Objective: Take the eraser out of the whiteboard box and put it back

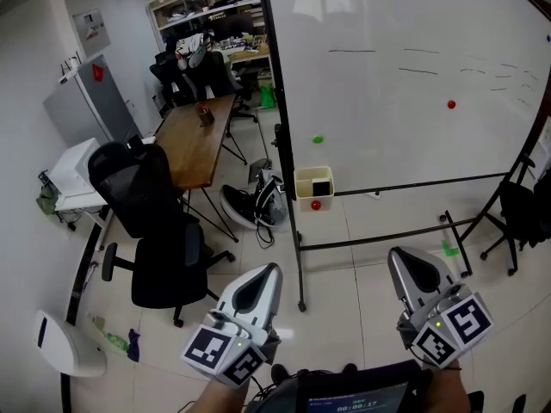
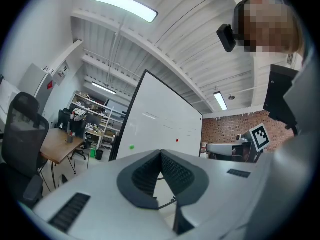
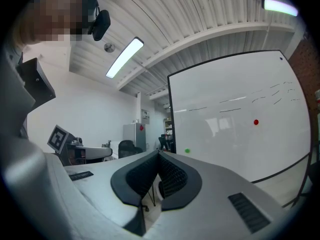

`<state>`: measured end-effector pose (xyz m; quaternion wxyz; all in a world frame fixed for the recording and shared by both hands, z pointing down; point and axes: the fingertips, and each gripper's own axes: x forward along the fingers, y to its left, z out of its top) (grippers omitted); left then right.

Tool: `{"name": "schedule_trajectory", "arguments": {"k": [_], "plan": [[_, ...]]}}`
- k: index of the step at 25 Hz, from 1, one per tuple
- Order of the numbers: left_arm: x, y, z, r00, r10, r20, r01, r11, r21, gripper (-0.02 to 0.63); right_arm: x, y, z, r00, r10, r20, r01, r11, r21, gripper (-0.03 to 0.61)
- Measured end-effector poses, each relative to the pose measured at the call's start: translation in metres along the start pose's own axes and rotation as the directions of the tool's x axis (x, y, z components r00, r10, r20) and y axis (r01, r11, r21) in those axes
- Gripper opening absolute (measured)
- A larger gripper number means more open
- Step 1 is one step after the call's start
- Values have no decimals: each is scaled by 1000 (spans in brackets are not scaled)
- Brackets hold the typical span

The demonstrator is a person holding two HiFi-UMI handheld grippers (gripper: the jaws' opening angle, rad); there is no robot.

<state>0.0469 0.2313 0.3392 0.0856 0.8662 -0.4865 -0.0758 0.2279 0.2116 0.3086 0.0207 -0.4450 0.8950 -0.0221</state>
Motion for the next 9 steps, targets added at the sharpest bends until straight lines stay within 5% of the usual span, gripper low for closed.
{"name": "schedule_trajectory", "arguments": {"k": [9], "plan": [[2, -14, -4, 1000, 1, -3, -1, 1000, 4, 29, -11, -5, 2, 1000, 5, 3, -5, 1000, -4, 23]]}}
